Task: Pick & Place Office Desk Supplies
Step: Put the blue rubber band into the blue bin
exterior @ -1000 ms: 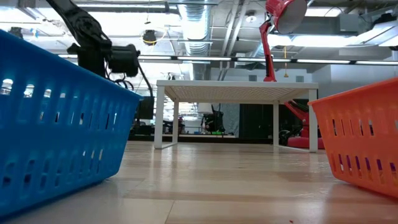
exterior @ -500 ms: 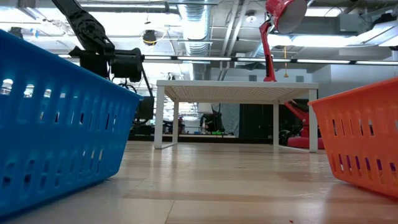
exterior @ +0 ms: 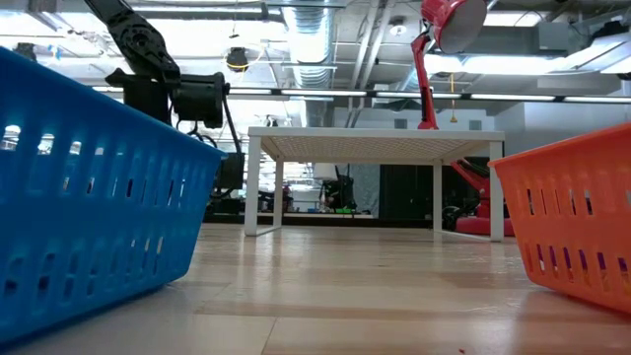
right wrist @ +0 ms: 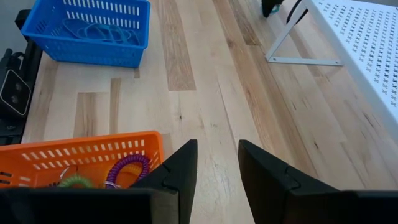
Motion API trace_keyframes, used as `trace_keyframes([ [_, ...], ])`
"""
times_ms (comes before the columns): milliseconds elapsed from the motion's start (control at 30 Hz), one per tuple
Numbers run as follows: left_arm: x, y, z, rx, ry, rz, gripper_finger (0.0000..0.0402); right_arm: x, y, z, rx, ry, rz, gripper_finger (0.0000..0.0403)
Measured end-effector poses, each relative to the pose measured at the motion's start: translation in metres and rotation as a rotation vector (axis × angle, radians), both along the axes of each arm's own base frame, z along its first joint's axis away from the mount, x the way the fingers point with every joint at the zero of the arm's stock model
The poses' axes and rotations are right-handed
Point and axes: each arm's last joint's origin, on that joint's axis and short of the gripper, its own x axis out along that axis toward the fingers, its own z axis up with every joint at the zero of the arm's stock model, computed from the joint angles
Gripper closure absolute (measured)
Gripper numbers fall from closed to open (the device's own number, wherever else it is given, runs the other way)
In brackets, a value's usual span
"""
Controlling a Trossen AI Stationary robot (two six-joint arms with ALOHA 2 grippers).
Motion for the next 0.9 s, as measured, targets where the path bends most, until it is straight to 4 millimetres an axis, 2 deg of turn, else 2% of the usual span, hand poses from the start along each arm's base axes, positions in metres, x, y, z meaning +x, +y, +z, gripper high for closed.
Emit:
trace_keyframes([
  [167,0.000,-0.002,0.000,-0.051,-0.012,-0.028,0.0276,0.000,0.000,0.000,0.000,0.000,0.000,0.0290],
  [400,0.002,-0.001,0.000,-0.073,-0.029,-0.097,0.0388,0.000,0.000,0.000,0.000,0.000,0.000,0.0290],
  [533,0.002,-0.004,0.003,-0.066,-0.052,-0.120,0.0397,0.000,0.000,0.000,0.001,0.000,0.000,0.0290],
  [700,0.005,-0.026,0.019,-0.155,-0.172,-0.226,0.0400,0.000,0.000,0.000,0.000,0.001,0.000,0.0290],
  [900,0.002,-0.066,0.047,-0.183,-0.316,-0.355,0.0401,0.000,0.000,0.000,0.001,0.000,0.000,0.0290],
])
